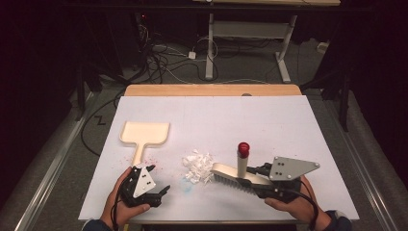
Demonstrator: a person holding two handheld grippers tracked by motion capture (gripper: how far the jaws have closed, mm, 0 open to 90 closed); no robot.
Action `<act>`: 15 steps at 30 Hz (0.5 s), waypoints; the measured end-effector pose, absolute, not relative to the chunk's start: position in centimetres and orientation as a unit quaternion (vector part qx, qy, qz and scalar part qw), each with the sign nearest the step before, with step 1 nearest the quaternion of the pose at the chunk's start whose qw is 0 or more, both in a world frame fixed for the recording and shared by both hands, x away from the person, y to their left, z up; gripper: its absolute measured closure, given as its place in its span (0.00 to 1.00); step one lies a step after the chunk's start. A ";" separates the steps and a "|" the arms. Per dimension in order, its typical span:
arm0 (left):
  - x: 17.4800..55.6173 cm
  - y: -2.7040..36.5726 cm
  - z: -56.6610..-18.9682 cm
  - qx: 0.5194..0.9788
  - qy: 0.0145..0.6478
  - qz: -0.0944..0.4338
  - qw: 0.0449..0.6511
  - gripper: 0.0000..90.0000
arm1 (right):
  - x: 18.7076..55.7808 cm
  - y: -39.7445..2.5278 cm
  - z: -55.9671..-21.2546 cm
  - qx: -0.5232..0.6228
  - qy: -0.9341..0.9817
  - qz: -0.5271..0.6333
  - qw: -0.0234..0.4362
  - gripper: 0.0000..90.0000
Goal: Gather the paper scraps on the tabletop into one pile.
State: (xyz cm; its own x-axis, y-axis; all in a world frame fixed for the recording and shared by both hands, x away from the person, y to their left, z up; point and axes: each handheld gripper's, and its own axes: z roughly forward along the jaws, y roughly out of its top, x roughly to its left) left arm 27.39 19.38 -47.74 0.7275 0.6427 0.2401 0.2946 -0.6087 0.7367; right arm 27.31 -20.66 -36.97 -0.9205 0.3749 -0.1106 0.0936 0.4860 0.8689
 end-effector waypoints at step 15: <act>27.5 19.3 -47.8 0.862 0.274 0.250 0.345 0.20 | 27.6 -27.7 -38.4 0.210 0.862 0.441 0.134 0.75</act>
